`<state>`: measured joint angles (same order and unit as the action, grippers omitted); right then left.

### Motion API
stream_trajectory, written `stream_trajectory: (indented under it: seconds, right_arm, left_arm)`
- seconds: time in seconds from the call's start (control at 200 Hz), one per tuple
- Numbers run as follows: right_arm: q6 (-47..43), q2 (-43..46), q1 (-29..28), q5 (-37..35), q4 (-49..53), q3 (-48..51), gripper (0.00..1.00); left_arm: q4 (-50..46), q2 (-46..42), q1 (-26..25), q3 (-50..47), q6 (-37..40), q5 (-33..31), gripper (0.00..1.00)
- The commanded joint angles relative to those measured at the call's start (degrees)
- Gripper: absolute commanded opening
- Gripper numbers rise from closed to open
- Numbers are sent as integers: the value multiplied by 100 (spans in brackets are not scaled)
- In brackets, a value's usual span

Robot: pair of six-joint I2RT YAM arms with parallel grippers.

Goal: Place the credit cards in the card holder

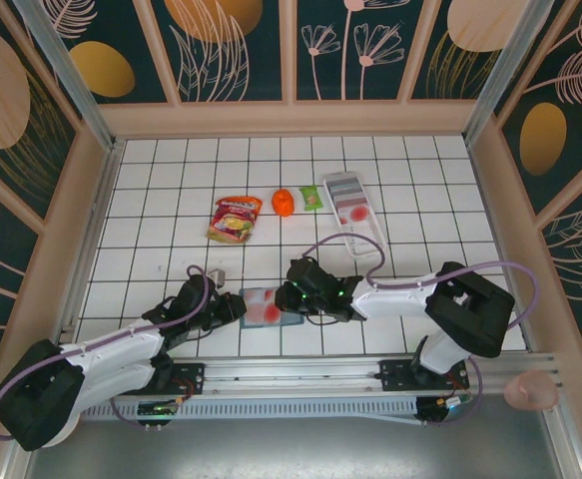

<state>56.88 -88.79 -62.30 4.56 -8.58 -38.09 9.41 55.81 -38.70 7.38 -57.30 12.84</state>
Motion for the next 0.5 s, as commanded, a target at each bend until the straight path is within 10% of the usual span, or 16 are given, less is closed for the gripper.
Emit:
stream_trajectory:
  seconds: [0.0, 0.495]
  right_arm:
    - [-134, -128, 7, -5, 190, -32, 16]
    - [-307, -436, -77, 56, 406, -349, 19]
  left_arm:
    - [35, -100, -33, -96, 51, -36, 19]
    - [-1, -176, -33, -135, 37, -70, 19]
